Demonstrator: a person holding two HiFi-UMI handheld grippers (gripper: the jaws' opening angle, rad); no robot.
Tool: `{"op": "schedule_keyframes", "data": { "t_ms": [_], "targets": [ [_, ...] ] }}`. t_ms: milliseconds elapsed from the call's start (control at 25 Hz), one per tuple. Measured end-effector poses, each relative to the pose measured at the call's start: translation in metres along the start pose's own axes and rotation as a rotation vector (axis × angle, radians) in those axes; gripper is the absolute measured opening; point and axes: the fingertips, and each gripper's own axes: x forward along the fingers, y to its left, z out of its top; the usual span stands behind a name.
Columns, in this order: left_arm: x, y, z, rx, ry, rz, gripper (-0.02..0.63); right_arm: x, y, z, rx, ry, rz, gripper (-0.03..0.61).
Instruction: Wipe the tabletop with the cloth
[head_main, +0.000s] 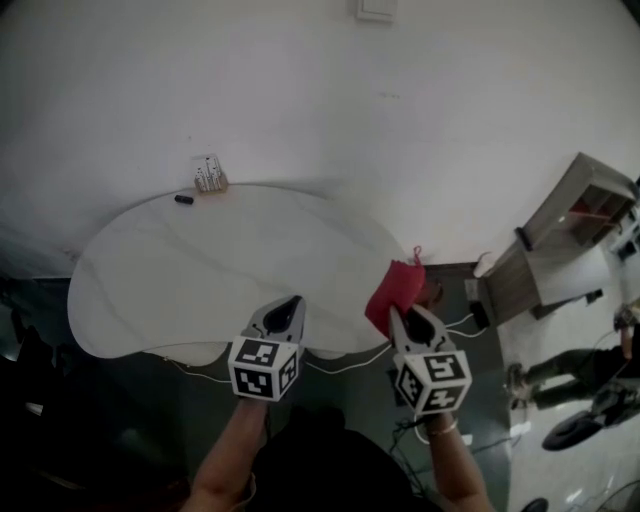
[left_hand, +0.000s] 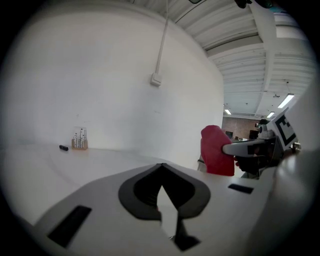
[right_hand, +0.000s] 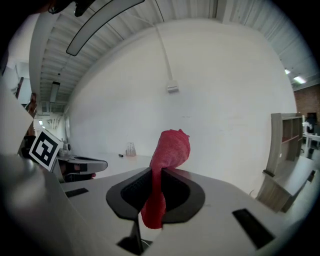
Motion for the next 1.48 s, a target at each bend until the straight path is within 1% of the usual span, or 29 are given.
{"op": "schedule_keyframes", "data": {
  "t_ms": [360,600,840,1480],
  "targets": [
    [-0.02,0.014,-0.001,-0.018,-0.015,0.041,0.002,0.009,0.031,-0.004,-0.009,0.003,0.066,0.046],
    [-0.028,0.021,0.0,-0.025,-0.028,0.055,0.002,0.011,0.046,-0.009,-0.05,-0.001,0.083,0.046],
    [-0.031,0.024,0.0,-0.029,-0.034,0.066,0.002,0.014,0.048,-0.01,-0.063,0.0,0.086,0.046],
    [-0.031,0.018,0.0,-0.028,-0.036,0.062,0.002,0.013,0.051,-0.01,-0.071,-0.012,0.088,0.046]
  ]
}}
